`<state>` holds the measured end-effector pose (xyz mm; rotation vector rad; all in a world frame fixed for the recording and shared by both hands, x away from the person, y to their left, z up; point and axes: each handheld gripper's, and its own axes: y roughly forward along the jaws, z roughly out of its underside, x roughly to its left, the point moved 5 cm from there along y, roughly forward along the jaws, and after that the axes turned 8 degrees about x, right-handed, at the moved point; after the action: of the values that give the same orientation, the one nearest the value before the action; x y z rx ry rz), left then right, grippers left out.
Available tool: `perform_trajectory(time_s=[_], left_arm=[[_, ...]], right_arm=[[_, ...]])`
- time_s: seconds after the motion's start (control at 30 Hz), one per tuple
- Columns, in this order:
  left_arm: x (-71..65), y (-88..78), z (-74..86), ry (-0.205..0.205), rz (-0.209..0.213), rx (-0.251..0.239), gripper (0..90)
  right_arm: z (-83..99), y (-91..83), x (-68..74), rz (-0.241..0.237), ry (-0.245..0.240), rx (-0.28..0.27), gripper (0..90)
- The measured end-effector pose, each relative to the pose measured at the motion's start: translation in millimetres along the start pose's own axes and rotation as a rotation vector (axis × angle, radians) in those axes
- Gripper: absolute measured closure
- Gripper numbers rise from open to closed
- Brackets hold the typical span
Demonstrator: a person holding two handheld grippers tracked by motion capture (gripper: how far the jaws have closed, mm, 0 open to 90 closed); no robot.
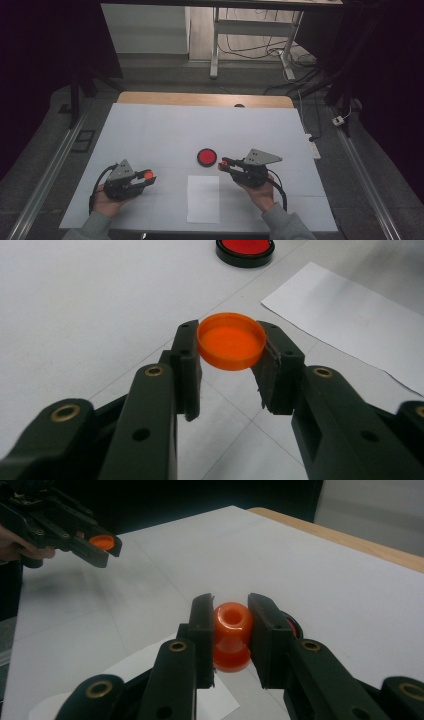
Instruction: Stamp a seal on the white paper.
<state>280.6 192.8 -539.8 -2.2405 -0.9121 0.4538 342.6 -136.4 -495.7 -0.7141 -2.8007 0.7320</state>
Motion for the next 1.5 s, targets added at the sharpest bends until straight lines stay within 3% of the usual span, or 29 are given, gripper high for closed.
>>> perform_trajectory(time_s=[0.6, 1.5], left_arm=[[0.2, -0.2, 0.2, 0.000, -0.001, 0.001, 64.5], [-0.4, 0.4, 0.2, 0.001, 0.002, 0.002, 64.4]], right_arm=[[7.7, 3.7, 21.1, -0.064, -0.017, 0.022, 72.1], [21.5, 27.2, 50.2, -0.146, -0.059, 0.099, 72.1]])
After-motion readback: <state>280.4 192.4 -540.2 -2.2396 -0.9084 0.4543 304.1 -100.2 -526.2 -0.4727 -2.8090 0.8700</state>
